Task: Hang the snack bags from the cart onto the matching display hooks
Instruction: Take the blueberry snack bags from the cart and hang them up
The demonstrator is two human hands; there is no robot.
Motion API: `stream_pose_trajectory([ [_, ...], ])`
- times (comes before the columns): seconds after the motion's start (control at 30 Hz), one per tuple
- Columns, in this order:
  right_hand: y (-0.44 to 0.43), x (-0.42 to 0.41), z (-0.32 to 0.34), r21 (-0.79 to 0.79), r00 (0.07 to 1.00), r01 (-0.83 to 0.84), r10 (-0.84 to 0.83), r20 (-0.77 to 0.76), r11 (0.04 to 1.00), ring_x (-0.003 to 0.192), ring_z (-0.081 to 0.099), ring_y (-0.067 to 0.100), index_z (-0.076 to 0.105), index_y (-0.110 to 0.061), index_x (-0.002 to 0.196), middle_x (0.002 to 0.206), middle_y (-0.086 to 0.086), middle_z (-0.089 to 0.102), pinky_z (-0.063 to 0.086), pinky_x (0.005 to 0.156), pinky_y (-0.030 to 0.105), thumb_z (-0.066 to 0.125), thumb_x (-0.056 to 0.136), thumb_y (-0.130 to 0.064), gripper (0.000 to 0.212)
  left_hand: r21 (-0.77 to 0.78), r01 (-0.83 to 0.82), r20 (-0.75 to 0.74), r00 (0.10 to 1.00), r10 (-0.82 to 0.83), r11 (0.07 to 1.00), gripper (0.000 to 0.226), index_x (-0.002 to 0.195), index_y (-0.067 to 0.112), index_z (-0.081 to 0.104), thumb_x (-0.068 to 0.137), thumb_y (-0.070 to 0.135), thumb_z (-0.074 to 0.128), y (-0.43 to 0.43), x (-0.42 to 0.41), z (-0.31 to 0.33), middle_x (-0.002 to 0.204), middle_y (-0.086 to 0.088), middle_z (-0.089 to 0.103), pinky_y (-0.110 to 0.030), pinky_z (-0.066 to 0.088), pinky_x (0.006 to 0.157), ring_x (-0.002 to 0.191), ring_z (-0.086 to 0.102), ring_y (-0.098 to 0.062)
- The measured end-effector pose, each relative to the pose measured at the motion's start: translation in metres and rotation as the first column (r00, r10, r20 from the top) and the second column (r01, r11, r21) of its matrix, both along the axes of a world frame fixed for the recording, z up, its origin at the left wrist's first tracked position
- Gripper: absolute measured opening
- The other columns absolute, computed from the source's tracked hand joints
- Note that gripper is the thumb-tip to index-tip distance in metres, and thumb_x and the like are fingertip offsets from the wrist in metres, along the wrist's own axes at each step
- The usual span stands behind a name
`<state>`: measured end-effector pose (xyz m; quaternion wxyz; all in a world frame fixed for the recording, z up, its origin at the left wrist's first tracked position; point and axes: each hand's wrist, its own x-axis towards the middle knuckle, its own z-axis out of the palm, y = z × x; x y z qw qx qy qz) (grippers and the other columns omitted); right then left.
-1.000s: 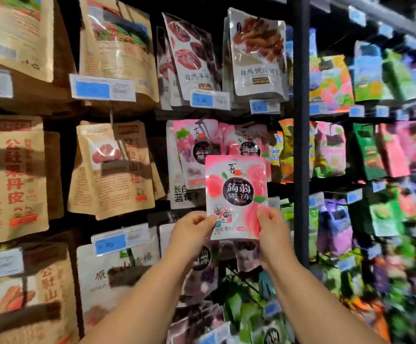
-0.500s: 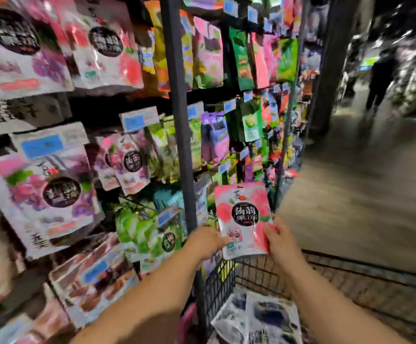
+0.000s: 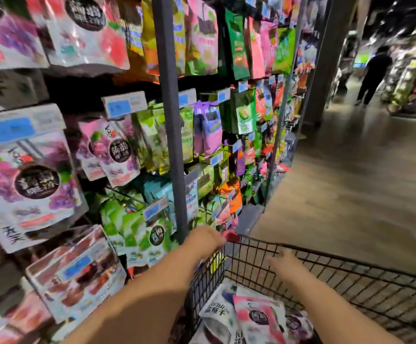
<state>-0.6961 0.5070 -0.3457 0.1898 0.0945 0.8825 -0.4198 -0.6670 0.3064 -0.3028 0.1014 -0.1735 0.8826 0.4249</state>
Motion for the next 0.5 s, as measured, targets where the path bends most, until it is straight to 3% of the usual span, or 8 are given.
stream_pose_trajectory([
  [0.03, -0.013, -0.004, 0.012, 0.003, 0.998, -0.054, 0.054, -0.036, 0.999, 0.116, 0.055, 0.034, 0.035, -0.003, 0.140, 0.135, 0.021, 0.052, 0.046, 0.092, 0.036, 0.052, 0.099, -0.026, 0.050, 0.009, -0.039, -0.046, 0.998, 0.040, 0.999, 0.015, 0.088, 0.012, 0.060, 0.093, 0.026, 0.061, -0.008, 0.000, 0.009, 0.096, -0.012, 0.060, -0.031, 0.047, 0.086, 0.089, 0.057, -0.024],
  [0.13, -0.064, -0.020, 0.052, -0.100, 0.976, -0.165, 0.148, -0.157, 0.981, 0.082, 0.056, 0.022, 0.042, -0.009, 0.139, 0.118, 0.015, 0.059, 0.045, 0.072, 0.033, 0.050, 0.099, -0.031, 0.046, 0.068, -0.182, -0.213, 0.958, 0.193, 0.981, 0.018, 0.098, 0.014, 0.062, 0.091, 0.030, 0.064, -0.037, 0.001, 0.035, 0.107, -0.007, 0.064, -0.031, 0.047, 0.088, 0.098, 0.060, -0.024],
  [0.23, -0.116, -0.026, 0.096, -0.170, 0.916, -0.313, 0.250, -0.314, 0.934, 0.095, 0.058, 0.026, 0.051, -0.008, 0.130, 0.126, 0.016, 0.057, 0.050, 0.088, 0.044, 0.049, 0.099, -0.035, 0.040, 0.108, -0.307, -0.426, 0.845, 0.323, 0.946, 0.020, 0.104, 0.018, 0.064, 0.090, 0.032, 0.063, -0.066, 0.009, 0.077, 0.102, 0.001, 0.065, -0.026, 0.047, 0.077, 0.088, 0.059, -0.015],
  [0.3, -0.153, -0.024, 0.133, -0.245, 0.866, -0.390, 0.263, -0.426, 0.887, 0.088, 0.055, 0.029, 0.057, 0.002, 0.118, 0.115, 0.026, 0.059, 0.048, 0.084, 0.040, 0.049, 0.099, -0.030, 0.038, 0.107, -0.377, -0.566, 0.737, 0.368, 0.920, 0.015, 0.102, 0.020, 0.063, 0.092, 0.031, 0.062, -0.089, 0.020, 0.117, 0.084, 0.010, 0.059, -0.022, 0.042, 0.064, 0.074, 0.053, -0.008],
  [0.33, -0.172, -0.021, 0.154, -0.276, 0.837, -0.431, 0.267, -0.477, 0.859, 0.087, 0.055, 0.030, 0.060, -0.001, 0.110, 0.109, 0.023, 0.061, 0.049, 0.087, 0.044, 0.051, 0.098, -0.029, 0.032, 0.102, -0.413, -0.632, 0.676, 0.380, 0.905, 0.013, 0.101, 0.020, 0.062, 0.092, 0.030, 0.062, -0.102, 0.027, 0.138, 0.078, 0.013, 0.056, -0.022, 0.039, 0.061, 0.071, 0.052, -0.007],
  [0.43, -0.225, -0.007, 0.212, -0.310, 0.737, -0.546, 0.270, -0.619, 0.778, 0.091, 0.057, 0.022, 0.059, -0.023, 0.092, 0.102, 0.004, 0.062, 0.048, 0.090, 0.040, 0.054, 0.097, -0.033, 0.012, 0.103, -0.528, -0.774, 0.490, 0.402, 0.843, 0.013, 0.100, 0.021, 0.061, 0.093, 0.032, 0.060, -0.135, 0.054, 0.199, 0.077, 0.015, 0.054, -0.019, 0.036, 0.058, 0.072, 0.052, -0.008],
  [0.5, -0.255, 0.003, 0.247, -0.302, 0.670, -0.608, 0.270, -0.692, 0.734, 0.094, 0.060, 0.024, 0.061, -0.019, 0.091, 0.103, 0.008, 0.065, 0.047, 0.087, 0.038, 0.054, 0.097, -0.033, 0.017, 0.121, -0.594, -0.826, 0.384, 0.412, 0.795, 0.015, 0.099, 0.019, 0.062, 0.092, 0.033, 0.061, -0.157, 0.072, 0.232, 0.078, 0.012, 0.055, -0.022, 0.036, 0.063, 0.079, 0.054, -0.011],
])
